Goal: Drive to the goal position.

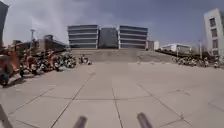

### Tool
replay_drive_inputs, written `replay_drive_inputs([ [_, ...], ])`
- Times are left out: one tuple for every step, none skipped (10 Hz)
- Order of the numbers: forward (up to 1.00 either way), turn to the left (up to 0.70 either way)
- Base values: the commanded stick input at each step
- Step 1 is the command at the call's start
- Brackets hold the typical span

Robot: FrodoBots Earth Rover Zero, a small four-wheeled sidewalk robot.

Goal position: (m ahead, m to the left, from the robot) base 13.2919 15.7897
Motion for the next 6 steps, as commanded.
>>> replay_drive_inputs([
  [1.0,0.0],
  [1.0,0.0],
  [1.0,0.0],
  [1.0,0.0],
  [1.0,0.0],
  [1.0,0.0],
])
